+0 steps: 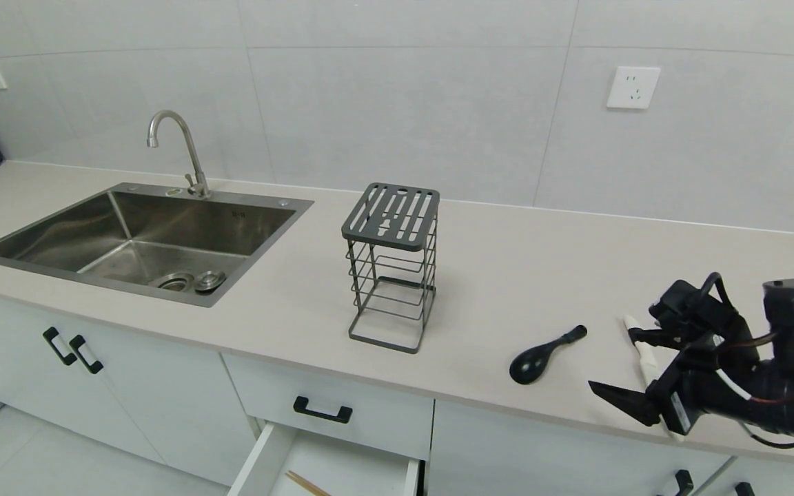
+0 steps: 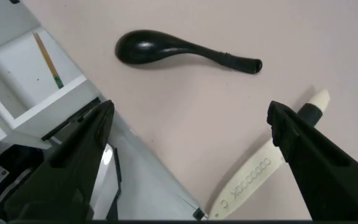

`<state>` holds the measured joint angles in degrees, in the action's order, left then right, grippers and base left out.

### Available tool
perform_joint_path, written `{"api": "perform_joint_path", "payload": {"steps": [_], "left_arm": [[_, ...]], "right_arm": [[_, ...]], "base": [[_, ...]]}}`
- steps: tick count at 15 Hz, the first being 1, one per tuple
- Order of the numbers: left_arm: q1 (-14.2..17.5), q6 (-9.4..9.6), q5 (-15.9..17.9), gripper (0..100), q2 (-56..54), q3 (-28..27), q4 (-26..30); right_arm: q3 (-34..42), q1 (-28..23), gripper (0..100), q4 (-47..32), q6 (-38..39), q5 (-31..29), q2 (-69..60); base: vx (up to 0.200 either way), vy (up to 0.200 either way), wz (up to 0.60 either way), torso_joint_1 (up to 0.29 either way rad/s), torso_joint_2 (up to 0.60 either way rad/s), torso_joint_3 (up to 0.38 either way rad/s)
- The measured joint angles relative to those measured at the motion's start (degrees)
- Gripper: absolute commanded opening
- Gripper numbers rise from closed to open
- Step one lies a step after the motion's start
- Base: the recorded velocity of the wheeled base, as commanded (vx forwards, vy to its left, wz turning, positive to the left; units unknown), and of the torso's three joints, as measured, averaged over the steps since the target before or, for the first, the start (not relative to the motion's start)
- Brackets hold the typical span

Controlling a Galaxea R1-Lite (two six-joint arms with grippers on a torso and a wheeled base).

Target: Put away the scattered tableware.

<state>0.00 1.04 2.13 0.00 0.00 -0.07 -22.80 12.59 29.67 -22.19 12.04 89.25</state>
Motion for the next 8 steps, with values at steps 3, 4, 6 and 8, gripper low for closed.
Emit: {"api": "perform_joint_path", "payload": {"steps": [3,4,6,8], "left_arm": [[-0.02,0.02,-0.02,100,0.0,0.0,0.0],[0.0,0.02,-0.02,100,0.0,0.0,0.0],[0.0,0.02,-0.02,100,0.0,0.0,0.0],[0.0,0.02,0.0,100,0.0,0.0,0.0]], "right_arm": [[-4.84,-0.77,100,0.0,-1.71,0.54,5.4],[-6.72,-1.13,100,0.05,-2.36,0.51,7.61],[-8.86,-1.73,100,0.16,-3.97,0.46,11.11],[-9.61,-3.01,100,0.18,-6.25,0.65,13.64]], "base": [[0.0,0.0,0.0,0.0,0.0,0.0],[0.0,0.0,0.0,0.0,0.0,0.0],[0.0,0.0,0.0,0.0,0.0,0.0],[0.0,0.0,0.0,0.0,0.0,0.0]]}}
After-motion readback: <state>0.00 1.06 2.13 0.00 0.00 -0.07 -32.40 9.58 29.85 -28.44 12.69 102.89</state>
